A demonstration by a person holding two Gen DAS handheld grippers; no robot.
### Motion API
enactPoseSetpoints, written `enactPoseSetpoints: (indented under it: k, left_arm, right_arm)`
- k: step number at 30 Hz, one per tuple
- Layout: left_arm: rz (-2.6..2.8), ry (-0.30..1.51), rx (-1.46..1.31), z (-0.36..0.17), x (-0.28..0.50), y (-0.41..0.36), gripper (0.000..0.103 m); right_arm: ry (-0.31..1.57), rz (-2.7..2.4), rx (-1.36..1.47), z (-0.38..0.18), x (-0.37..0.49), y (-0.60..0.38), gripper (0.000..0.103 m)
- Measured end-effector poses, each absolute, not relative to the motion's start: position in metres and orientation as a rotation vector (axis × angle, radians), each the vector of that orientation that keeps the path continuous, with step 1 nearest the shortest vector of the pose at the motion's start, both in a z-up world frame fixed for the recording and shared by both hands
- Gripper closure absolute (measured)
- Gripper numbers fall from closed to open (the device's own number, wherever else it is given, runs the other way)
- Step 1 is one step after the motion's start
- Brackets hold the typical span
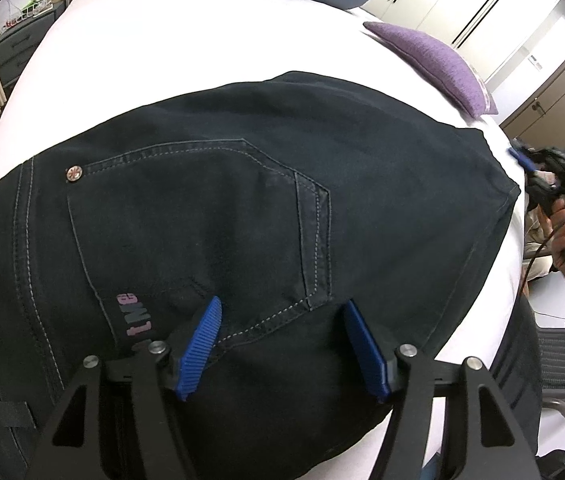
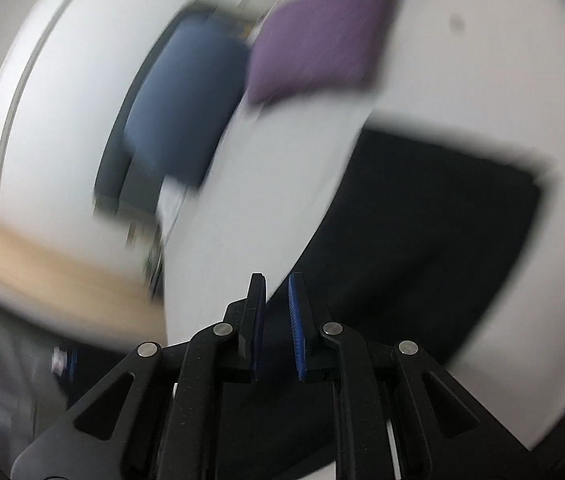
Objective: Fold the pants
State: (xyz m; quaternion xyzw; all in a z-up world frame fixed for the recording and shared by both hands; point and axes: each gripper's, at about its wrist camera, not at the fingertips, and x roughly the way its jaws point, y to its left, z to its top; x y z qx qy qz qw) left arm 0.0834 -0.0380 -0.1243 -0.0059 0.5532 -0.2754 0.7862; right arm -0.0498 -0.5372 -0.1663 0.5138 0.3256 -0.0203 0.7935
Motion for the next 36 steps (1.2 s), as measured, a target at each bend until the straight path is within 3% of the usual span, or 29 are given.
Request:
enactPoseSetpoints:
  k: [2,3,5,10,11,15,20,25,26,28,32,33,36]
  left_arm:
    - [-0.597,1.192,-0.019,-0.123,0.083,-0.037,0.037]
    - [-0.601,1.192,-0.024,-0.122,0.083,-0.036,0.037]
    - [-0.606,1.19,-0.038,-0.121,0.081,-0.033,0.037]
    - [-0.6,1.17,-0.072,-0.119,0.075,-0.023,0.037]
    - [-0.591,1.165,-0.069,-0.119,0.073,-0.023,0.037]
    - [-0.565,1.161,-0.06,-0.117,0.069,-0.026,0.037]
    - [-0.558,1.162,-0.095,-0.115,0.064,-0.017,0.037]
    - [-0.56,1.162,-0.149,-0.115,0.063,-0.008,0.037]
    - [-0.56,1.162,-0.153,-0.115,0.064,-0.007,0.037]
    - [-0.558,1.163,-0.161,-0.113,0.065,-0.008,0.036]
    - [-0.563,1.161,-0.175,-0.115,0.066,-0.005,0.036]
    - [-0.563,1.158,-0.177,-0.116,0.066,-0.005,0.036]
    - [-0.563,1.153,-0.179,-0.116,0.064,0.0,0.032]
  right_arm:
    - [0.788,-0.061,1.13,-0.197,-0.043,-0.538,0.091]
    - [0.823,-0.15,1.147,-0.215,-0.05,-0.55,0.098]
    - [0.695,-0.175,1.297,-0.236,-0.078,-0.58,0.103]
    - [0.571,-0.541,1.234,-0.194,-0.134,-0.62,0.102]
    - [0.565,-0.512,1.208,-0.183,-0.128,-0.614,0.095]
    - [0.703,-0.116,1.077,-0.158,-0.048,-0.522,0.095]
    - [0.879,0.161,1.015,-0.185,0.028,-0.431,0.095]
    - [0.875,-0.055,1.143,-0.223,0.044,-0.499,0.095]
    - [0.89,-0.087,1.135,-0.23,0.046,-0.513,0.103]
    - [0.803,-0.147,1.243,-0.24,0.038,-0.554,0.103]
    - [0.714,-0.42,1.144,-0.209,0.022,-0.604,0.101]
    - [0.718,-0.419,1.144,-0.205,0.02,-0.605,0.096]
    - [0.745,-0.18,1.14,-0.186,0.032,-0.56,0.096]
